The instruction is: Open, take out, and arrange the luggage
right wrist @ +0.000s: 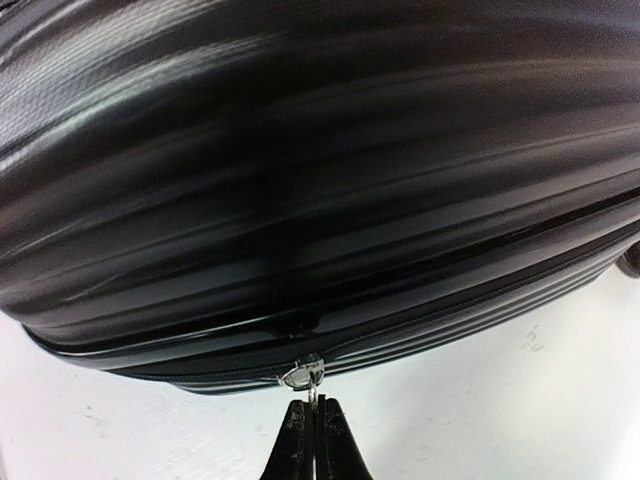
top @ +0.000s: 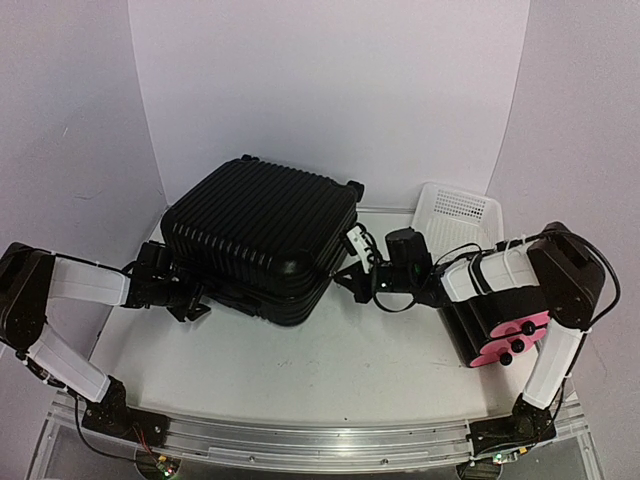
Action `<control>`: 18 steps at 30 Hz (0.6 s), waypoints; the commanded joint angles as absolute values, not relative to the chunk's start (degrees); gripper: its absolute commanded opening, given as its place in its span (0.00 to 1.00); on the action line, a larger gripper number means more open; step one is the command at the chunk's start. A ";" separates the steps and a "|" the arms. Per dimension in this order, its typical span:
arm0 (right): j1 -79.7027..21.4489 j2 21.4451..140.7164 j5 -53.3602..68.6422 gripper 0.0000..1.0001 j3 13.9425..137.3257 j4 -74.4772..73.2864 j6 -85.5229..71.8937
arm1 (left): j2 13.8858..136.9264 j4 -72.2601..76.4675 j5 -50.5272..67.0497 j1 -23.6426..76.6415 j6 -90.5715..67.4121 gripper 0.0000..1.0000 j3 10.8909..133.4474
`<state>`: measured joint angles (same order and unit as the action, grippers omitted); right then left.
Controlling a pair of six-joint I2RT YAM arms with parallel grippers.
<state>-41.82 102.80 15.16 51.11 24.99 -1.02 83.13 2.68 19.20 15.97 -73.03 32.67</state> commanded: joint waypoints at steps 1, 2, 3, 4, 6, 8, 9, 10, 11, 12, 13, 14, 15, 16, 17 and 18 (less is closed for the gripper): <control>-31.61 105.15 18.55 0.00 57.98 27.77 2.72 | 85.00 -5.44 8.70 13.36 -71.34 0.45 30.78; -30.44 106.23 19.53 0.00 59.14 27.82 2.97 | 84.95 -5.52 8.70 13.29 -71.18 0.45 30.72; -29.52 107.35 20.43 0.00 60.48 27.86 3.42 | 84.86 -5.65 8.70 13.26 -71.11 0.45 30.61; -28.78 108.43 21.04 0.00 61.72 27.86 4.00 | 84.70 -5.75 8.58 13.27 -70.88 0.45 30.47; -27.68 110.92 21.69 0.00 64.68 27.87 5.04 | 84.43 -5.95 8.37 13.16 -70.35 0.45 30.33; -25.85 113.64 21.46 0.00 68.06 27.71 5.85 | 84.25 -6.25 8.40 12.84 -69.83 0.45 30.30; -24.65 115.16 21.30 0.00 69.61 27.75 5.47 | 84.06 -6.39 8.42 12.75 -69.60 0.45 30.24; -23.30 116.73 21.94 0.00 71.65 27.72 4.58 | 83.76 -6.53 8.35 12.70 -69.30 0.45 30.17; -22.03 118.79 22.85 0.00 73.81 27.62 3.87 | 83.52 -6.69 8.23 12.63 -69.08 0.45 30.08; -21.11 120.49 23.20 0.00 76.43 27.50 3.52 | 83.31 -6.90 8.16 12.61 -68.86 0.45 30.00; -20.29 121.98 23.95 0.00 78.55 27.38 3.59 | 83.13 -7.12 8.08 12.65 -68.71 0.45 29.81; -19.71 123.39 24.36 0.00 80.37 27.19 3.67 | 82.96 -7.31 7.94 12.66 -68.57 0.45 29.61; -19.11 124.84 24.96 0.00 82.36 27.15 3.57 | 82.87 -7.49 7.77 12.65 -68.39 0.45 29.42; -18.51 126.24 25.88 0.00 84.60 27.04 3.26 | 82.74 -7.74 7.74 12.58 -68.12 0.45 29.30; -18.00 127.93 26.74 0.00 86.96 26.88 2.91 | 82.64 -8.15 7.73 12.54 -67.79 0.45 29.31; -17.47 129.62 28.00 0.00 89.68 26.89 2.84 | 82.50 -8.45 7.50 12.43 -67.38 0.45 29.28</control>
